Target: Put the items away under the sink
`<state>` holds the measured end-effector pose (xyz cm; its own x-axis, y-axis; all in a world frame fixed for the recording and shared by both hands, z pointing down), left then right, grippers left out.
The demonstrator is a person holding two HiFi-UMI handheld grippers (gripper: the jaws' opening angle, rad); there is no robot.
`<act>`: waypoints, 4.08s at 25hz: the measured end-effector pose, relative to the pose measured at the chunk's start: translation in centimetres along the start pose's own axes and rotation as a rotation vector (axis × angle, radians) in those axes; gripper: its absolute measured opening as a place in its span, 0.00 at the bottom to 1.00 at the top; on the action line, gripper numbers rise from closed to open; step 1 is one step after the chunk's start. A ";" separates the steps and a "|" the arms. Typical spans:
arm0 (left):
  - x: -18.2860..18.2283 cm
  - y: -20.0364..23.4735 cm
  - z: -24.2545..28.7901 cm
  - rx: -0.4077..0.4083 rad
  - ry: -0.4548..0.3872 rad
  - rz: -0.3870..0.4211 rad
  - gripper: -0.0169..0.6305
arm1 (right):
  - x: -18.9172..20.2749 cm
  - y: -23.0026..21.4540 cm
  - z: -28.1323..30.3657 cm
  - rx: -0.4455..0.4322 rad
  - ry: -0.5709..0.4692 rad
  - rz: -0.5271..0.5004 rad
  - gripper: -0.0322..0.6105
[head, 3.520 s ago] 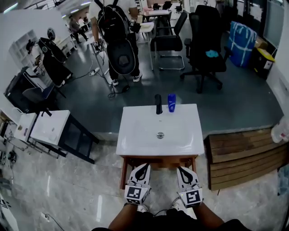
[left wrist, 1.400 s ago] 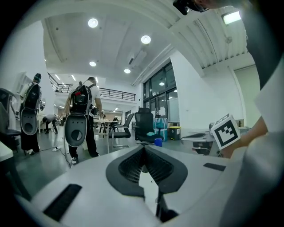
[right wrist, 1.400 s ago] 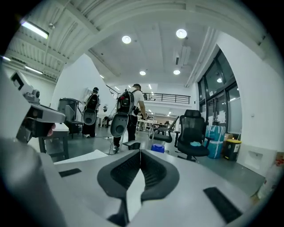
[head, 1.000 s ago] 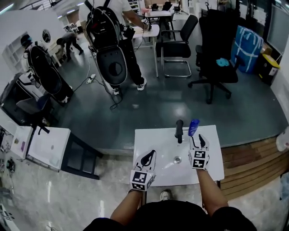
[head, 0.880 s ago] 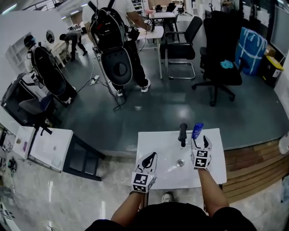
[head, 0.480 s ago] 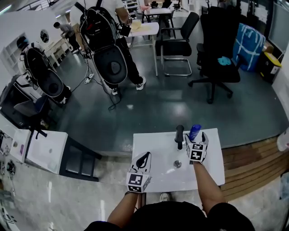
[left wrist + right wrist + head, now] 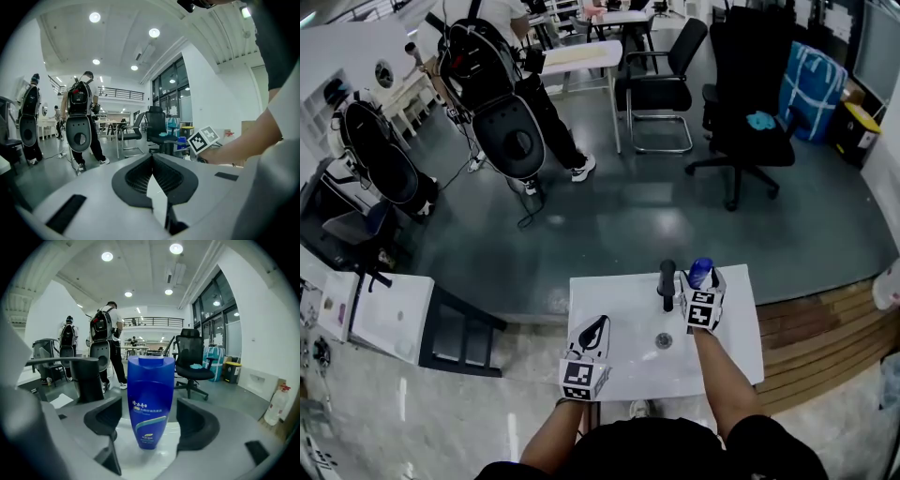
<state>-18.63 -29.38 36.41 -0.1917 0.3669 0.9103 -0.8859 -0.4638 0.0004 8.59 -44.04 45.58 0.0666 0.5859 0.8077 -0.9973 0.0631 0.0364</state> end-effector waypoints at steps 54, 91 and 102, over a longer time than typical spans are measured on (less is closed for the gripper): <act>2.1 -29.3 -18.2 -0.101 -0.131 -0.034 0.06 | 11.7 -8.9 -36.7 -0.356 -0.268 -0.195 0.49; 12.1 -16.9 -30.6 0.023 -0.052 -0.039 0.06 | 18.4 8.9 -43.7 -0.217 -0.311 -0.125 0.49; 16.6 -19.8 -23.0 0.007 -0.008 -0.026 0.06 | 22.9 6.9 -38.6 -0.252 -0.292 -0.142 0.49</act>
<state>-14.02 4.44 41.96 -0.1656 0.3725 0.9131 -0.8876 -0.4598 0.0266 4.40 1.02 41.63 0.1562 0.3057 0.9392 -0.9378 0.3443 0.0439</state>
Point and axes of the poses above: the fingertips, and each gripper's own axes: z forward along the fingers, y to its left, x out of its underside, the point moved 4 cm from there along -z, backward along the fingers, and after that the axes turned 10 degrees about y, right-handed, at the moved point
